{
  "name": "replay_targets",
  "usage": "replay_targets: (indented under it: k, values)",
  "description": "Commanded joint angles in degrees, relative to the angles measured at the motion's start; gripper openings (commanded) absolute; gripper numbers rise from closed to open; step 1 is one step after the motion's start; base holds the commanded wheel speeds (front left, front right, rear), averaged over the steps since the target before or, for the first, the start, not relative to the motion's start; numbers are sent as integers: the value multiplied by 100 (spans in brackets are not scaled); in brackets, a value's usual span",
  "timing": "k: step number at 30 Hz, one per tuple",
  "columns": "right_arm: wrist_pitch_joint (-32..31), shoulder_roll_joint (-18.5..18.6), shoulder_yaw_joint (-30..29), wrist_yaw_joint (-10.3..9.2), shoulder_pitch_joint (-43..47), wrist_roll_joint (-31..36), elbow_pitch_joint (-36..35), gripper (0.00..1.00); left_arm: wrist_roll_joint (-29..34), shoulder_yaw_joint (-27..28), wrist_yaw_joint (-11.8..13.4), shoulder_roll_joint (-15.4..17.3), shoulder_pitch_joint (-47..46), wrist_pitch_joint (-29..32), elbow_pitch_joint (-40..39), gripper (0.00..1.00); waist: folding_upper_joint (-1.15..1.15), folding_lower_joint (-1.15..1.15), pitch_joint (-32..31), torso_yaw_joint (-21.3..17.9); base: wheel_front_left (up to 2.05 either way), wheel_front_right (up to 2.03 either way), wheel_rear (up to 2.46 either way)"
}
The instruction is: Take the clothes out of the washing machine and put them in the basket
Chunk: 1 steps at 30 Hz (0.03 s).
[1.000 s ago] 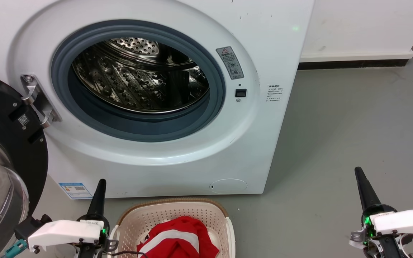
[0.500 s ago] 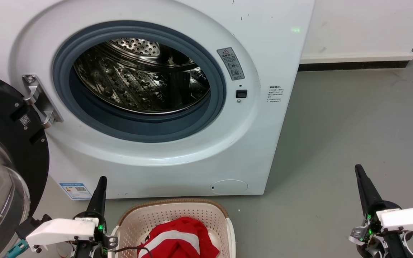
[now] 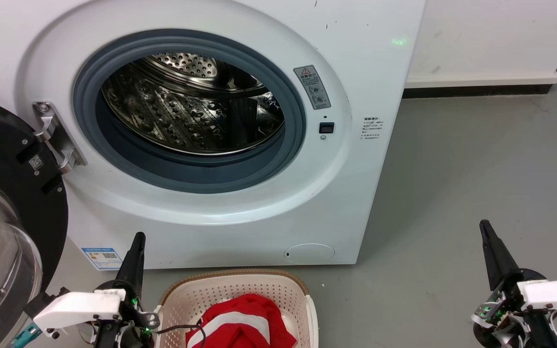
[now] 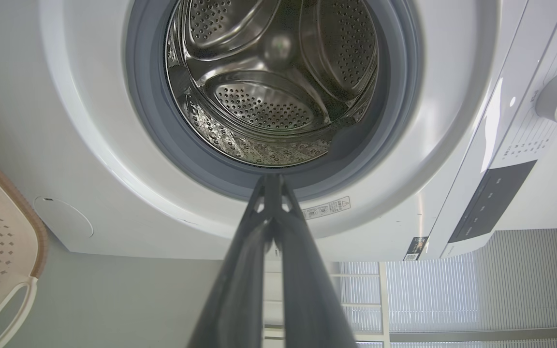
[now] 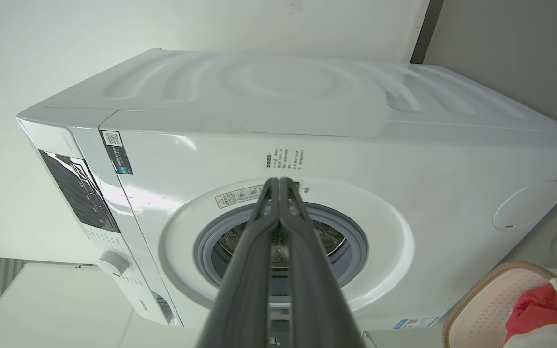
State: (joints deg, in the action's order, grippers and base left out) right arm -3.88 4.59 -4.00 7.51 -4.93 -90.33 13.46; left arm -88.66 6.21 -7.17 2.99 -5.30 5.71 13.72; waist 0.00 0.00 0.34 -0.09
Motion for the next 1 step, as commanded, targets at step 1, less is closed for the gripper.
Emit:
replay_targets:
  k: [1]
  values:
    - [-27,-13,-12,-3,-137,-111,24,0,-102,32,-32,-13,-110,27,16,0,0,0,-2,1,0,0,0]
